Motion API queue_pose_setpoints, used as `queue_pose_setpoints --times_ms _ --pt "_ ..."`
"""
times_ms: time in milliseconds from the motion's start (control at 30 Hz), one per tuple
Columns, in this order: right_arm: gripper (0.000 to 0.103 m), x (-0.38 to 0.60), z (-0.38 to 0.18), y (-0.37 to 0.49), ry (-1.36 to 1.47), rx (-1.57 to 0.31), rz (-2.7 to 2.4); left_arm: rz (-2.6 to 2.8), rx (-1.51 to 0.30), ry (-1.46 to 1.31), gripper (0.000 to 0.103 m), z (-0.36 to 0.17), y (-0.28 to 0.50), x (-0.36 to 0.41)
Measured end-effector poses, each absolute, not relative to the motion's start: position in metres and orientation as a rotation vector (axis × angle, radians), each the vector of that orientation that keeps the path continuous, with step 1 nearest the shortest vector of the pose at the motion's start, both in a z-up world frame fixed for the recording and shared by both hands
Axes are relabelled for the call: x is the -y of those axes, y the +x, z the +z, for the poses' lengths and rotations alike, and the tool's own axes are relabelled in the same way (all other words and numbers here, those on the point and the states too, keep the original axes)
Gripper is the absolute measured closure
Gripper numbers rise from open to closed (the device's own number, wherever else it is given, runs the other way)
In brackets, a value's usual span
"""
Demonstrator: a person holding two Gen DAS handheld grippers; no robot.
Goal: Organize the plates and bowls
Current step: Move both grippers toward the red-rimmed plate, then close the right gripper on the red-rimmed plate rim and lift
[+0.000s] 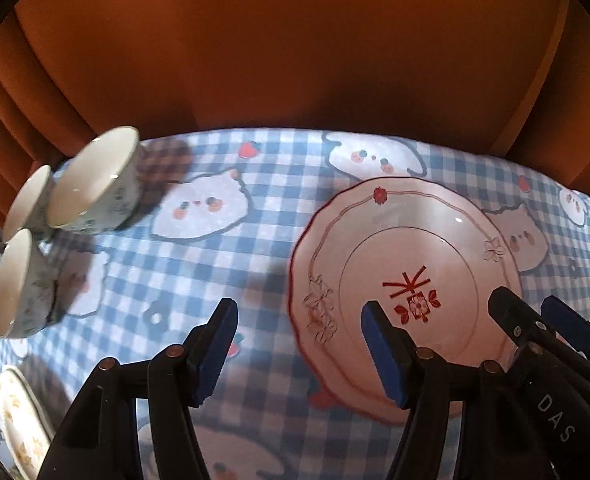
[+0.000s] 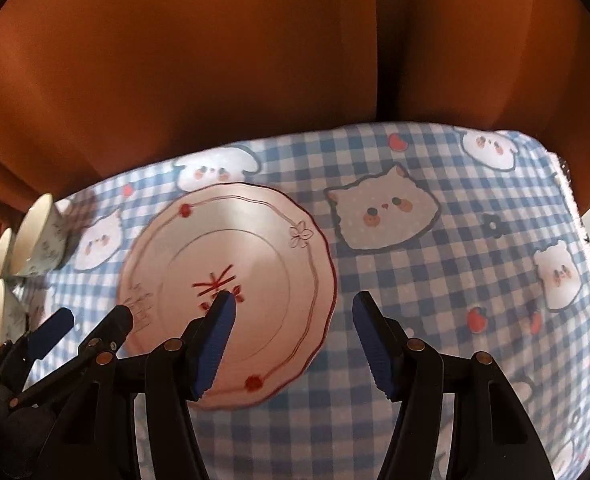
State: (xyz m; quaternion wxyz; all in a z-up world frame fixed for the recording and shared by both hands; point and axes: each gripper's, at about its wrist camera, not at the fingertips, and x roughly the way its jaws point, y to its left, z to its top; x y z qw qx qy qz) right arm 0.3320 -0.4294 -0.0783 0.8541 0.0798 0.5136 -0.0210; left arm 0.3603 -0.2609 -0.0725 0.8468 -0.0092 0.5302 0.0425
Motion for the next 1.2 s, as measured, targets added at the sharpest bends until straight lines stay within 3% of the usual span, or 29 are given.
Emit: queue_pose_setpoints --times_ms 267,533,1200 --pt "0.040 0.440 -0.108 0.360 0.169 -1.119 -0.052 0.061 -1.166 -0.017 0.039 -0.100 0.384 0.272" --pt "0.064 0.433 -0.122 0.372 0.171 -1.145 -0.026 0.008 -1.174 -0.056 0.039 -0.102 0.392 0.271" --pt "0.064 0.415 -0.113 0.302 0.153 -1.241 -0.056 -0.032 -1.258 0.034 0.040 -0.093 0.314 0.274"
